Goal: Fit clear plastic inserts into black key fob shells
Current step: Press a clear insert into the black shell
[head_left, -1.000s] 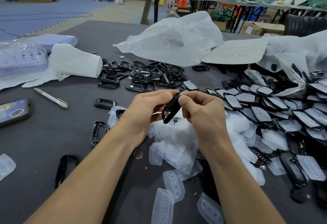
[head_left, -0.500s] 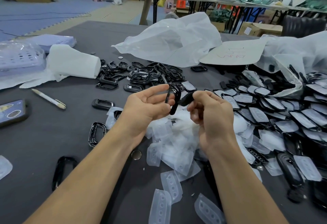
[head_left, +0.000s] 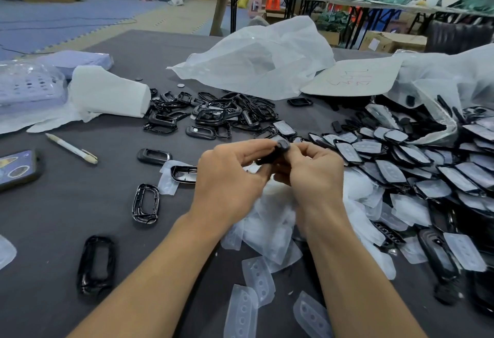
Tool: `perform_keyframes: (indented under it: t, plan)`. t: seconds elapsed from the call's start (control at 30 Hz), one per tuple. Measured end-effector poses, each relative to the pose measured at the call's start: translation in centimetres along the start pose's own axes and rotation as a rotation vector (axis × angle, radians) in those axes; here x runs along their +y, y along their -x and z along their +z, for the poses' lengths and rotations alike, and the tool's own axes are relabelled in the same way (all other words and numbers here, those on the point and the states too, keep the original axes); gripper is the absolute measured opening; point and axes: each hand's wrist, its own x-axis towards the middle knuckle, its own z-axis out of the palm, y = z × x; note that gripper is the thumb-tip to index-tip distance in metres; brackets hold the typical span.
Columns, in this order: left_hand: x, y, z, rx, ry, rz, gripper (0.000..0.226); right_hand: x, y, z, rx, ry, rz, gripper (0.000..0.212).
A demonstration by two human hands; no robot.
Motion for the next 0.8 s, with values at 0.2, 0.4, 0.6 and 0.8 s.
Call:
perform_keyframes:
  t: [0.2, 0.4, 0.6, 0.8]
  plan:
    - [-0.2, -0.5, -0.5, 0.136, 0.056, -0.03, 0.054, -0.9, 0.3, -0.6, -0.258, -0.118, 0.05, 0.029]
    - [-0.3, -1.0, -1.5, 0.046, 0.194, -0.17, 0.056, 0.1, 0.5, 0.1, -0.085, 0.079, -0.176, 0.026]
    - [-0.6, -0.6, -1.0, 0.053, 0.247, -0.264, 0.045, 0.2, 0.0, -0.2, -0.115, 0.049, -0.087, 0.027]
    - [-0.2, -0.4, -1.1, -0.149, 0.396, -0.459, 0.024, 0.3, -0.5, -0.4, -0.047, -0.02, 0.004, 0.012]
